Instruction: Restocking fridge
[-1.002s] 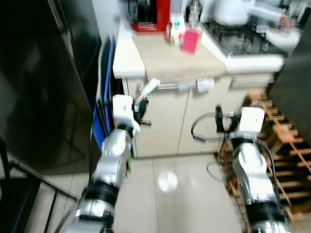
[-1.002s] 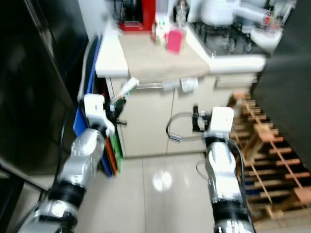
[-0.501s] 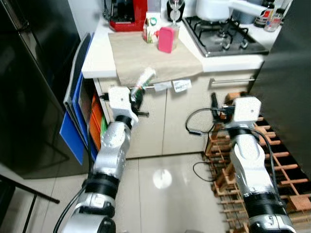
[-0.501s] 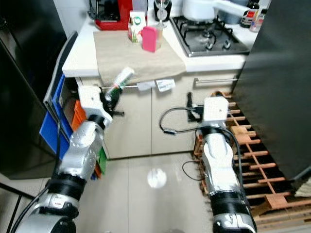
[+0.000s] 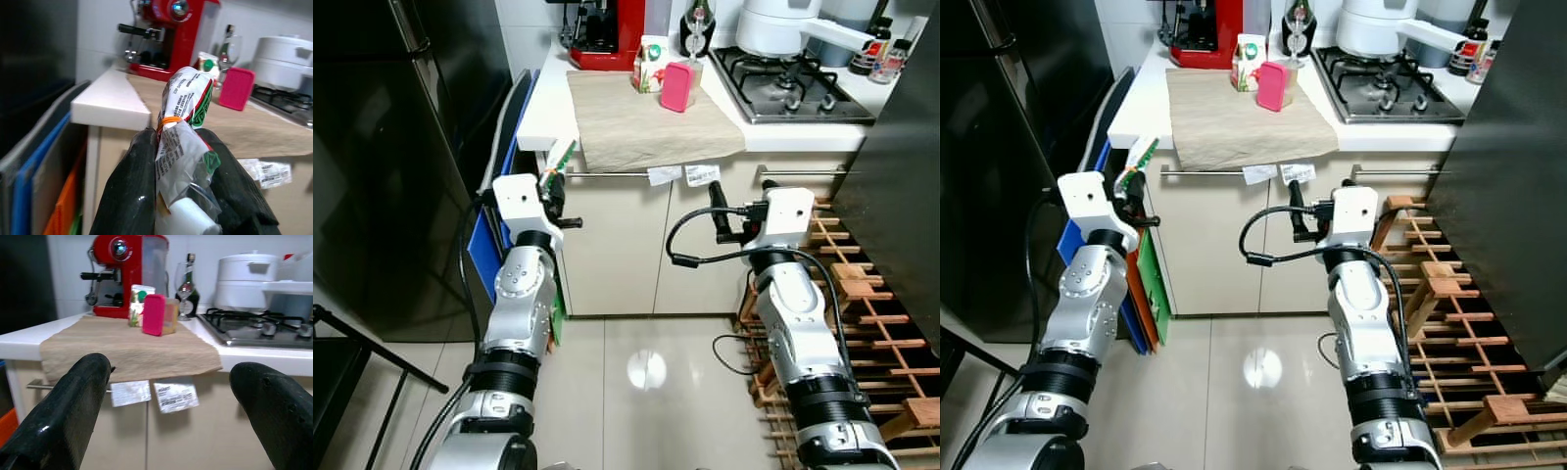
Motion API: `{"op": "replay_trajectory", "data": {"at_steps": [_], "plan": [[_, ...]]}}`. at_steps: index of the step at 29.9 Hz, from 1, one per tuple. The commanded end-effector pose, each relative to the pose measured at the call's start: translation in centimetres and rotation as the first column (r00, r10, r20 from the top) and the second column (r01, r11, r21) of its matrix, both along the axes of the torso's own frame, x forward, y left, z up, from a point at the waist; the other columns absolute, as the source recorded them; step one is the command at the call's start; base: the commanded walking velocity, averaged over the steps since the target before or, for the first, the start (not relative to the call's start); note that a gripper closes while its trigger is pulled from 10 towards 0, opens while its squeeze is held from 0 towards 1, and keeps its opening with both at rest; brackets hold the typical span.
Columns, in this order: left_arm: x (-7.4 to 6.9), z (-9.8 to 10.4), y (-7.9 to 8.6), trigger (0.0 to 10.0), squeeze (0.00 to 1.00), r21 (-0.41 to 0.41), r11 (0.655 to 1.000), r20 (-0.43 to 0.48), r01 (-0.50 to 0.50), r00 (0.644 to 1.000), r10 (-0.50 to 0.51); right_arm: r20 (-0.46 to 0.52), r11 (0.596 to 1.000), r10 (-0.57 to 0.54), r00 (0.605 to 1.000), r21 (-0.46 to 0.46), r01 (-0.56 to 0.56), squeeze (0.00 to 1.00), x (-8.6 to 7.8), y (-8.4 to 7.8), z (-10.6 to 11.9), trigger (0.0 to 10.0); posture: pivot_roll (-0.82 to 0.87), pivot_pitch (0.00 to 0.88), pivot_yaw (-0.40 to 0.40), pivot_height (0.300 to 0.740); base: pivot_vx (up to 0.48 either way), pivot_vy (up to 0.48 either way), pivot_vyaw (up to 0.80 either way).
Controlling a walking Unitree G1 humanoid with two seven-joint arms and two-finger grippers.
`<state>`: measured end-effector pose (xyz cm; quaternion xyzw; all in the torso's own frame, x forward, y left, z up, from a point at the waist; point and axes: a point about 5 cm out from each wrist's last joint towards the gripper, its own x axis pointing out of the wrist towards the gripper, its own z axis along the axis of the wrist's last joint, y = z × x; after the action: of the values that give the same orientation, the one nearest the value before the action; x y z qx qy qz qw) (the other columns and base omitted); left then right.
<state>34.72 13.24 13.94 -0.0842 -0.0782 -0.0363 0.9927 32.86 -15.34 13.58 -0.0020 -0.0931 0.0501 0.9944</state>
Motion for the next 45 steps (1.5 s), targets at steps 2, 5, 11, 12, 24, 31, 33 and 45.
{"op": "replay_trajectory", "data": {"at_steps": [2,5,11,12,24,31,33,45], "plan": [[0.4,1.3,-0.5,10.0,0.0,-0.007,1.0,0.039,0.029,0.999,-0.029,0.02,1.0,-0.019,1.0,-0.001,0.019,0.0,0.0,-0.4,0.5,10.0,-0.11,0.0,0.035,0.732,0.48,0.0,0.0],[0.6,1.4,-0.4,10.0,0.0,-0.059,0.998,0.033,0.02,0.999,-0.019,0.021,1.0,-0.019,1.0,0.004,0.019,0.0,0.2,-0.4,0.5,10.0,-0.11,0.0,0.035,0.732,0.48,0.0,0.0],[0.7,1.5,-0.4,10.0,0.0,-0.082,0.996,0.03,0.024,0.999,-0.022,0.013,1.0,-0.018,1.0,0.0,0.018,0.0,0.5,-0.5,0.6,10.0,-0.11,0.0,0.034,0.732,0.48,0.0,0.0],[0.8,1.6,-0.5,10.0,0.0,-0.082,0.996,0.032,0.025,0.999,-0.023,0.014,1.0,-0.019,1.0,-0.002,0.019,0.0,0.5,-0.6,0.6,10.0,-0.11,0.0,0.034,0.732,0.48,0.0,0.0],[0.9,4.8,-1.0,10.0,0.0,-0.096,0.994,0.128,0.056,0.991,-0.043,0.136,1.0,0.008,0.991,-0.003,-0.008,0.0,0.9,0.7,4.5,10.0,-0.1,0.0,0.036,0.732,0.48,0.0,0.0],[1.5,7.0,-1.1,10.0,0.0,-0.087,0.993,0.178,0.076,0.982,-0.06,0.167,1.0,-0.003,0.986,0.009,0.002,0.0,0.9,0.4,5.7,10.0,-0.1,0.0,0.038,0.732,0.48,0.0,0.0],[1.7,7.1,-1.2,10.0,0.0,-0.083,0.993,0.174,0.085,0.982,-0.069,0.167,1.0,-0.009,0.986,0.009,0.007,0.0,0.9,0.3,5.8,10.0,-0.1,0.0,0.037,0.732,0.48,0.0,0.0],[6.0,8.1,-0.7,10.0,0.0,0.047,0.984,-0.01,0.169,0.986,-0.169,0.113,0.998,-0.067,0.991,0.01,0.067,0.0,-2.0,-1.3,5.2,10.0,-0.15,0.048,0.068,0.732,0.12,0.0,0.0]]}}
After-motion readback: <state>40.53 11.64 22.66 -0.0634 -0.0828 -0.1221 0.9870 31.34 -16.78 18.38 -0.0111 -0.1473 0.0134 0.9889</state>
